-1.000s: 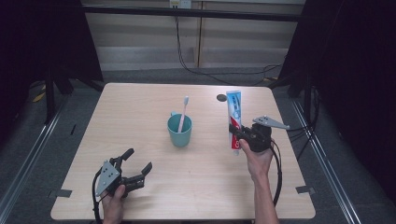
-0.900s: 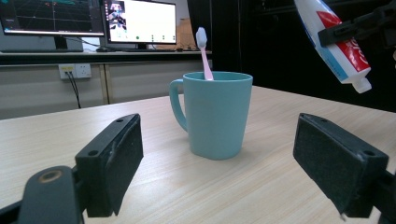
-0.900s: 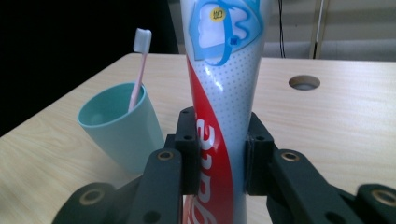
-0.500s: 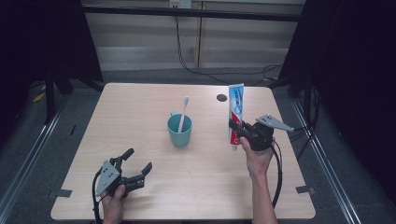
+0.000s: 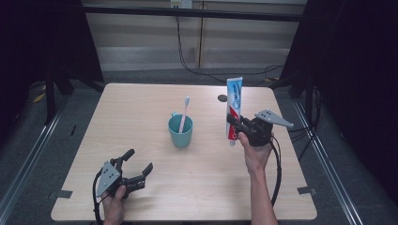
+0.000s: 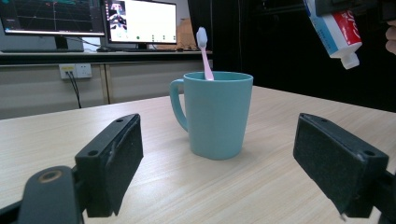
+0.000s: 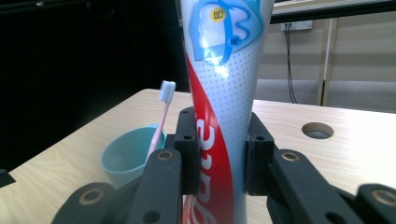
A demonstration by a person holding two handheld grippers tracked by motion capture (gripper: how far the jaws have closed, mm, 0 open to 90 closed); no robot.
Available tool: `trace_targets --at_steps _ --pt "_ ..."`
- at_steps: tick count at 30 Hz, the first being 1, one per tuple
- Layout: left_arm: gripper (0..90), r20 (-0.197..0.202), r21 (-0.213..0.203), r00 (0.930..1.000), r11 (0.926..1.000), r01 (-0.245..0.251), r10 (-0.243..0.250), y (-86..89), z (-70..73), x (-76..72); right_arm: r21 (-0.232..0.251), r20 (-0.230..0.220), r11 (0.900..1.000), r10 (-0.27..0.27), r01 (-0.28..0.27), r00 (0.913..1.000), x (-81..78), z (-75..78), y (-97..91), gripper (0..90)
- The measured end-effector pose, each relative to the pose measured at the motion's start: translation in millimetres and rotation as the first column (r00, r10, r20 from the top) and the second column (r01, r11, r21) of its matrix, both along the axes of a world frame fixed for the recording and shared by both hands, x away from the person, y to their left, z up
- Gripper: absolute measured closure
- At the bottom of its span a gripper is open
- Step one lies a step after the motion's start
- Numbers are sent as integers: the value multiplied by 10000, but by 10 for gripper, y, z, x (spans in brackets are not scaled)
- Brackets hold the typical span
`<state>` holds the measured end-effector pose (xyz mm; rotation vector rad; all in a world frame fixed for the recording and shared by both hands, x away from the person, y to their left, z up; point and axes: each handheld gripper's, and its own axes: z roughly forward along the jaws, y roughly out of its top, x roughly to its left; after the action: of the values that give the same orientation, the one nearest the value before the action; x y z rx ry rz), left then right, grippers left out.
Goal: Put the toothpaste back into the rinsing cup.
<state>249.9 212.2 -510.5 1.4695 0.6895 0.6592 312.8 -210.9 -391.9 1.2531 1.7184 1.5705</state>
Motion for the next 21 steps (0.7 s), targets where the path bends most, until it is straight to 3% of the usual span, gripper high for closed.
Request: trace_targets --at_steps 12,21 --pt "157 2 -3 10000 10000 -1 1 0 0 0 48 11 9994 332 -333 9994 93 54 121 724" --pt "157 3 25 10000 10000 -28 28 1 0 0 -215 164 9982 567 -563 9983 165 153 230 722"
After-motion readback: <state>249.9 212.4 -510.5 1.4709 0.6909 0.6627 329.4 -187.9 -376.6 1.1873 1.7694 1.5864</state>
